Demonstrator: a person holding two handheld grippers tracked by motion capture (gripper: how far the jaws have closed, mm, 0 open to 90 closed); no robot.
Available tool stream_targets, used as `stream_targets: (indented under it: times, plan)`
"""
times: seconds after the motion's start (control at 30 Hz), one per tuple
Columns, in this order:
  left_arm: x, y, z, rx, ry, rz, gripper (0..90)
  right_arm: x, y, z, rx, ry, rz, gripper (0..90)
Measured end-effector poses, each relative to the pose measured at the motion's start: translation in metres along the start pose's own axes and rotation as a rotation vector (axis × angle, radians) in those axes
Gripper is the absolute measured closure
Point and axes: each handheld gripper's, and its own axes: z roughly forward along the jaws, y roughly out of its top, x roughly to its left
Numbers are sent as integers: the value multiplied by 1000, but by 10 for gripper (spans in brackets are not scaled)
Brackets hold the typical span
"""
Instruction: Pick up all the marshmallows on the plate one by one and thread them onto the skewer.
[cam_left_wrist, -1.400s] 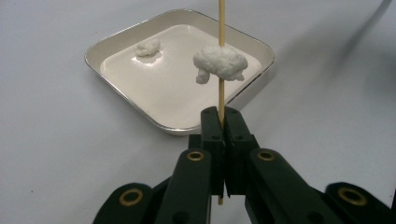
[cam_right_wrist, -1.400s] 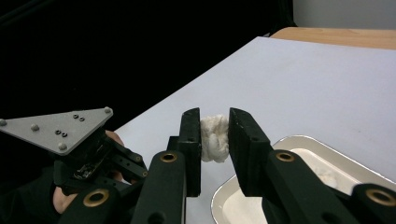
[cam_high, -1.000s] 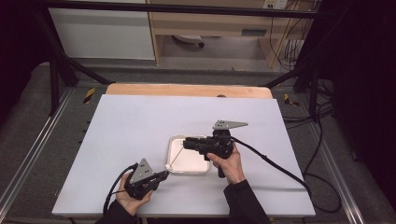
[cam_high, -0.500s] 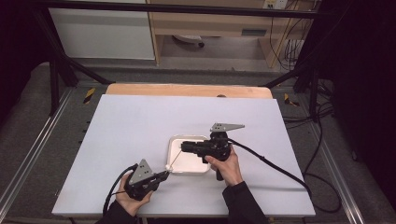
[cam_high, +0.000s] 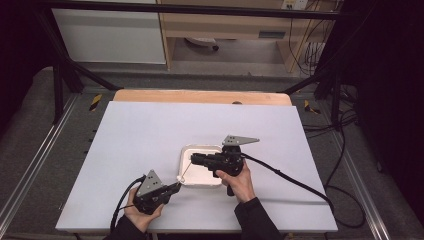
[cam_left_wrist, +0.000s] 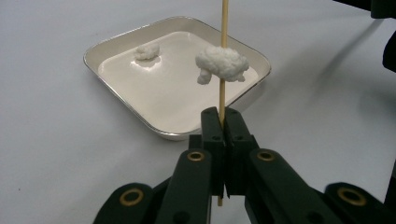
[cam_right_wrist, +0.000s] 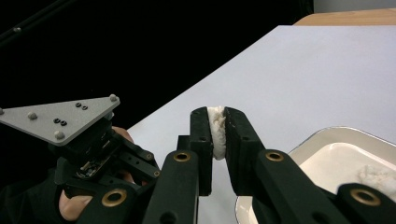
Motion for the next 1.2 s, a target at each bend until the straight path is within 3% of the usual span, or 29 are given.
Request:
stream_targets:
  times: [0.13, 0.2, 0.23, 0.27, 0.3, 0.37, 0.53, 0.7, 0.8, 0.87, 1.07, 1.2]
  plan:
    - [-1, 0, 0, 4, 1, 5, 889, 1, -3, 2, 2, 4, 0, 827]
    - [-1, 1, -1, -16, -4, 6, 889, 1, -5, 3, 7, 11, 5, 827]
    - [-2, 5, -3, -46, -13, -7, 889, 0, -6, 5, 37, 29, 15, 827]
    - [-4, 10, -4, -50, 8, 9, 888, 1, -12, 12, 90, 50, 18, 824]
    - [-5, 11, -2, -40, 42, 26, 888, 3, -19, 19, 110, 54, 9, 825]
    - [0, 6, 0, -34, 17, -5, 888, 6, -24, 26, 86, 46, -4, 825]
    - [2, 6, -2, -29, 12, 12, 887, 4, -26, 28, 90, 48, 5, 795]
    - [0, 6, -2, -28, 27, 20, 887, 6, -22, 22, 93, -21, -38, 583]
    - [9, 2, -2, -19, 34, -29, 888, 7, -16, 12, 26, -11, -24, 525]
    - [12, 1, -4, -24, 42, -33, 887, 6, -11, 4, 20, -39, -28, 464]
    - [14, 1, -6, -18, 45, -28, 887, -3, -12, -11, 49, -134, -63, 240]
    - [15, 0, -5, -2, 43, -23, 886, -13, -16, -13, 122, -192, -89, 135]
